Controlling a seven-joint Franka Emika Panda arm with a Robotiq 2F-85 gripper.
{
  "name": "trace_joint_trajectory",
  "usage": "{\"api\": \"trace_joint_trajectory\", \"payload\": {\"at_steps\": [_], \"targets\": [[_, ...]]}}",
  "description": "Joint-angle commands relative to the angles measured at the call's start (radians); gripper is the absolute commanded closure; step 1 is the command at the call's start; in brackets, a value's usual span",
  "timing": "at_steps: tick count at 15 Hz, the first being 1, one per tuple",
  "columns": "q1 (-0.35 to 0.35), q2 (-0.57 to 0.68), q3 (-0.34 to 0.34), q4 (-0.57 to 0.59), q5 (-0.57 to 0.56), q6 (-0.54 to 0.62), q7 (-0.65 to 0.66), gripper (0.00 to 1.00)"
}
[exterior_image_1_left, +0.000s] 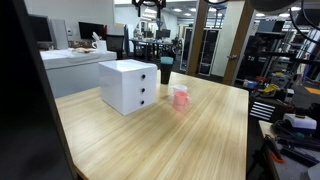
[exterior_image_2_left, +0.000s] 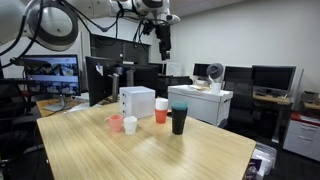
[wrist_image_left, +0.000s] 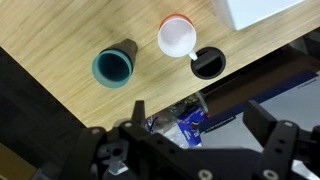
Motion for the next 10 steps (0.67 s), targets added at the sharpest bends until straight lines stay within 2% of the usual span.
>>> {"api": "trace_joint_trajectory", "payload": {"at_steps": [1,5,10], "targets": [[-0.027,-0.043,0.028,-0.020,0.036,-0.014,-0.113,0.00],[-0.047,-0.075,0.052,-0.028,0.062,-0.052,-0.225,0.00],[-0.065,-0.112,0.068,-0.030,0.085,-0.135,-0.305,0.00]]}}
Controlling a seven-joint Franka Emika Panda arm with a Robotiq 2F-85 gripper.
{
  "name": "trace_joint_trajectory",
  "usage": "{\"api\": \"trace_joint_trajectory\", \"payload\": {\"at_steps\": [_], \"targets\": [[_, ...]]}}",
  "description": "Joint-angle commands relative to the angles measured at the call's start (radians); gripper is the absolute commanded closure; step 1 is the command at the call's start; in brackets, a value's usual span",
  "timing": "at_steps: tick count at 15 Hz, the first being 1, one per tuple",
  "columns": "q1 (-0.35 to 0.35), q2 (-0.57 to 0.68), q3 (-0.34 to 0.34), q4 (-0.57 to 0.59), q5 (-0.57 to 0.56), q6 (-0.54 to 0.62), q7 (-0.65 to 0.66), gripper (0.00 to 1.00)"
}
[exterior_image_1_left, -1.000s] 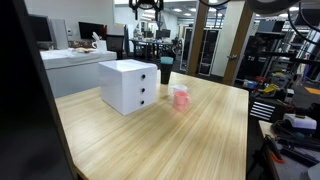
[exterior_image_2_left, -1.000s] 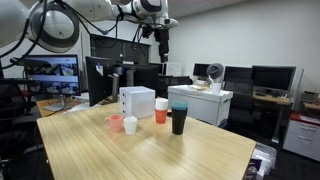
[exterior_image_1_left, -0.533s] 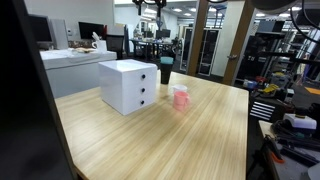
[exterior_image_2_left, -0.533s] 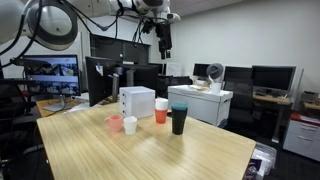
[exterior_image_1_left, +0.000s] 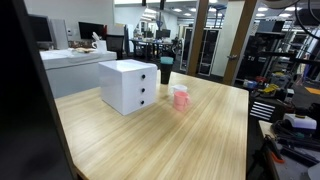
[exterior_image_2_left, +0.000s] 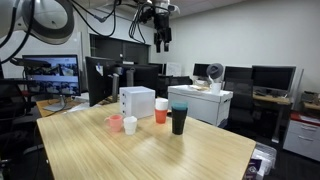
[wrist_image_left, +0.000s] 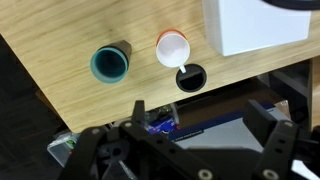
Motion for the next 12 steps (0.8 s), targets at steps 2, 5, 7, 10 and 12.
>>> {"api": "trace_joint_trajectory", "payload": {"at_steps": [2,5,7,10,12], "targets": [[-0.028,-0.058,0.025,-0.029,0.037,-0.084,-0.084,0.00],[-0.035,-0.077,0.025,-0.028,0.038,-0.131,-0.115,0.00],[-0.040,-0.088,0.025,-0.027,0.039,-0.153,-0.134,0.00],[-0.046,-0.108,0.022,-0.025,0.037,-0.187,-0.154,0.00],[-0.053,-0.123,0.020,-0.023,0.037,-0.205,-0.161,0.00]]}}
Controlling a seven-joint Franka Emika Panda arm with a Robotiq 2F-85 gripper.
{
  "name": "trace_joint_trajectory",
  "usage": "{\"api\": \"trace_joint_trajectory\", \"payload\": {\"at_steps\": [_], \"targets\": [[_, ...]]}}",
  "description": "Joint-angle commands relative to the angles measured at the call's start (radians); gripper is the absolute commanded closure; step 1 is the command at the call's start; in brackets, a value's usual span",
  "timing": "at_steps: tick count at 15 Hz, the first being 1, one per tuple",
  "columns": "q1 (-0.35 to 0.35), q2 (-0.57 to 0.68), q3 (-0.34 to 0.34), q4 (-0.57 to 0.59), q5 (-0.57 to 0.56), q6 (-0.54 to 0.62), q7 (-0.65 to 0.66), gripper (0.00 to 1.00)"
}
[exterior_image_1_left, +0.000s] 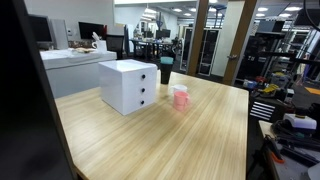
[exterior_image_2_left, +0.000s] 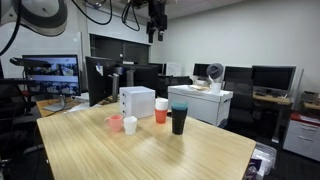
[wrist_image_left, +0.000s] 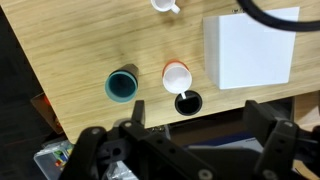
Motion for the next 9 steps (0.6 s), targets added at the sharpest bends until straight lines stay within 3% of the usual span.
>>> {"api": "trace_joint_trajectory", "payload": {"at_steps": [1,9], "targets": [[-0.023,-0.049,0.006,-0.023,0.022,-0.045,-0.039,0.00],[-0.053,-0.113,0.004,-0.018,0.026,-0.073,-0.051,0.00]]}}
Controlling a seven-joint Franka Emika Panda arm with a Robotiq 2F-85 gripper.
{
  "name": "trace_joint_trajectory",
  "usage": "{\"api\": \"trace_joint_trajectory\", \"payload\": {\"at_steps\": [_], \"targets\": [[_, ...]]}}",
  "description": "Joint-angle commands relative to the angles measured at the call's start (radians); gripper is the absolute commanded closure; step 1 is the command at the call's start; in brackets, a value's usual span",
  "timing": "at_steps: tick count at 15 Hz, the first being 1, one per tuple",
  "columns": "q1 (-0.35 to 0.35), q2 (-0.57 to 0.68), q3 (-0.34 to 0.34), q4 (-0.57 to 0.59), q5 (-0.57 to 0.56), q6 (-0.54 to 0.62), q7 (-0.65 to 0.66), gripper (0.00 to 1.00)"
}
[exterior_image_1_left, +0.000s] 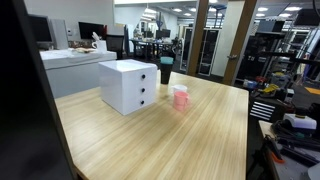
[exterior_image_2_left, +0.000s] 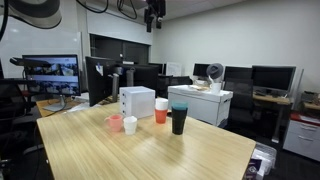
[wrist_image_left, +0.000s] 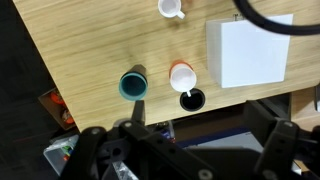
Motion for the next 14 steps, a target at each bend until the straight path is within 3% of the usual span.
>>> {"api": "trace_joint_trajectory", "payload": {"at_steps": [1,14], "targets": [[-0.027,-0.049,0.004,-0.019,0.026,-0.032,-0.040,0.00],[-0.088,-0.154,-0.001,-0.023,0.034,-0.107,-0.130,0.00]]}}
